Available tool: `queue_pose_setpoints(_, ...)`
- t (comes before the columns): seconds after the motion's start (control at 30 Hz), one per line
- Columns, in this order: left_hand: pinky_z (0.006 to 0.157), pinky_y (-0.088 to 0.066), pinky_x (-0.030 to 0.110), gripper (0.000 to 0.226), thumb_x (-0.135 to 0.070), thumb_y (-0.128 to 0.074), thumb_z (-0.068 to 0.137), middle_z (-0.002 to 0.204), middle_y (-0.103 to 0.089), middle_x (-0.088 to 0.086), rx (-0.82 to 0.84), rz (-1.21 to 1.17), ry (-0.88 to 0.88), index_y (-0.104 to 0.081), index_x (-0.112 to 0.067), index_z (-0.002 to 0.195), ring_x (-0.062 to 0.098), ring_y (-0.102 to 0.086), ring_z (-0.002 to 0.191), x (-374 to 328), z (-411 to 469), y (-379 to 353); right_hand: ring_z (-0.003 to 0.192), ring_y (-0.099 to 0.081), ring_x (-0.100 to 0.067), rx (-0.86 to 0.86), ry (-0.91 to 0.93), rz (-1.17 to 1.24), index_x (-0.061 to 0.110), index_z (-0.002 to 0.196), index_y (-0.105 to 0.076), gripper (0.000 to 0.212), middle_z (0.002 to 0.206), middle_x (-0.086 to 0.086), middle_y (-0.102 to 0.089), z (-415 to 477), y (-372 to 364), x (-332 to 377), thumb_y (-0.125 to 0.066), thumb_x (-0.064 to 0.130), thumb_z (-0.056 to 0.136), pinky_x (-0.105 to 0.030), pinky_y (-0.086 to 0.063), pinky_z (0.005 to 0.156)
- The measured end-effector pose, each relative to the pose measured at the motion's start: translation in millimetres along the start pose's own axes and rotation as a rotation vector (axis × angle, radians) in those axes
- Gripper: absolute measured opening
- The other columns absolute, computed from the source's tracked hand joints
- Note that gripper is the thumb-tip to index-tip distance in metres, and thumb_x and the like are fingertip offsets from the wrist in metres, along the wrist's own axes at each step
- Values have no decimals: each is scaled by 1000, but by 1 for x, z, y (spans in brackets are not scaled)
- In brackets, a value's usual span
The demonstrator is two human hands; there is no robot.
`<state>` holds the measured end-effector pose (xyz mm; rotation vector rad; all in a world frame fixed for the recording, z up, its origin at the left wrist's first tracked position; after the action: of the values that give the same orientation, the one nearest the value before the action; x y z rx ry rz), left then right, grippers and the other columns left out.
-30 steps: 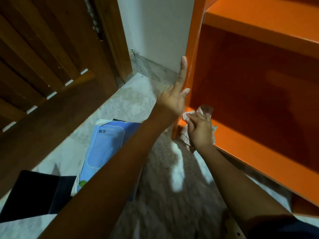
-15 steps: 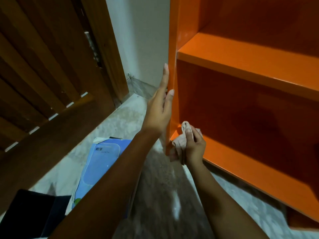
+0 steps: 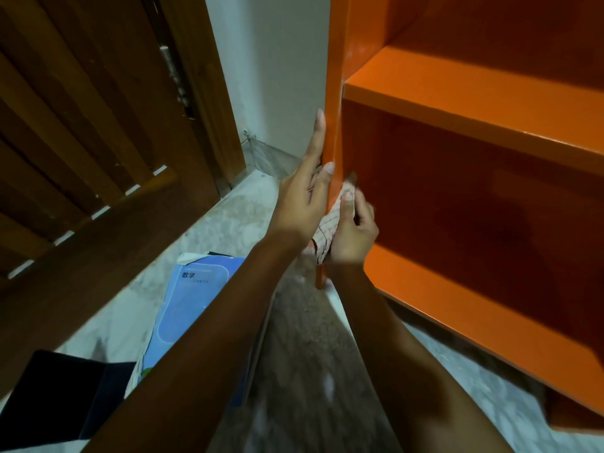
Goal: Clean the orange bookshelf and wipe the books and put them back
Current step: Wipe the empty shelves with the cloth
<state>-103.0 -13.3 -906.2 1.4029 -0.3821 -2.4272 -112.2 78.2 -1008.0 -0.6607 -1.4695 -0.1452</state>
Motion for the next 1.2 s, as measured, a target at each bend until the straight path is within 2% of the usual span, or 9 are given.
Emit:
queue_pose_setpoints(0.13,70,-53,55,57,-22,-35,100,140,-50,-2,-15,-19,7,-3,-42,142,42,-62,81,0,-1,-1,115,-54,-7,88,209,-104,3,122,-59,30,121,-6,-60,-19,9,8,-56,4,93,-21,-44,99)
queue_pose_setpoints(0.3,53,-50,40,57,-22,-35,101,130,-51,24,-44,-9,23,-3,-31,149,36,-48,56,2,-2,-2,110,-57,-11,290,157,-384,19,115,-63,27,116,1,-64,-23,48,-13,-56,6,92,-20,-44,97)
queue_pose_setpoints(0.37,51,-48,40,57,-20,-35,102,121,-56,21,-63,-20,12,-4,-30,149,35,-44,55,0,-4,-3,107,-57,-7,216,148,-461,20,112,-67,24,113,4,-65,-16,78,-14,-57,10,93,-19,-44,94)
queue_pose_setpoints(0.5,61,-52,52,53,-24,-31,101,143,-43,18,-82,-14,8,-2,-35,143,39,-55,66,-4,-4,-7,109,-56,-4,20,243,-570,17,116,-68,25,114,3,-68,-8,119,-6,-55,18,95,-19,-46,94)
queue_pose_setpoints(0.73,49,-48,44,56,-20,-32,101,129,-47,32,-103,-10,42,-6,-22,150,36,-46,56,-1,-6,-8,104,-57,-9,98,300,-545,8,112,-66,23,112,-1,-66,-11,59,-24,-54,14,93,-33,-48,92)
queue_pose_setpoints(0.87,50,-48,46,55,-23,-33,101,124,-55,28,-86,-45,11,-6,-29,148,37,-49,56,5,-3,-6,123,-49,-29,267,230,-699,-4,132,-48,47,130,-20,-55,-7,29,-54,-36,20,93,-43,-38,104)
queue_pose_setpoints(0.93,45,-45,34,56,-19,-34,101,126,-48,36,-84,-41,-14,-8,-16,150,24,-43,47,6,-4,-5,134,-37,-33,348,226,-835,-4,142,-32,53,144,-21,-40,-10,28,-66,-30,19,94,-43,-28,112)
queue_pose_setpoints(1.0,44,-35,19,54,-14,-36,101,124,-44,40,-93,-25,-23,-12,-8,149,10,-35,45,6,-4,-5,141,-25,-30,386,164,-927,6,149,-19,56,153,-15,-28,-11,32,-72,-32,21,96,-38,-23,115)
queue_pose_setpoints(1.2,44,-36,22,53,-14,-37,101,141,-46,16,-99,12,-21,-16,-9,149,17,-37,46,2,-3,-5,144,-13,-33,427,265,-1175,3,150,-5,78,158,-12,-12,-12,34,-78,-52,22,92,-34,-20,111)
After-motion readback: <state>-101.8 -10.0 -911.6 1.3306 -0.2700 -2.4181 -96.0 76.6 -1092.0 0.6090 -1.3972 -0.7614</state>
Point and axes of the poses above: each hand's wrist, its own z-axis towards the middle knuckle, its own y-axis out of the back of the hand, x = y × z, the point moved 5 cm from there along z, towards the middle knuckle
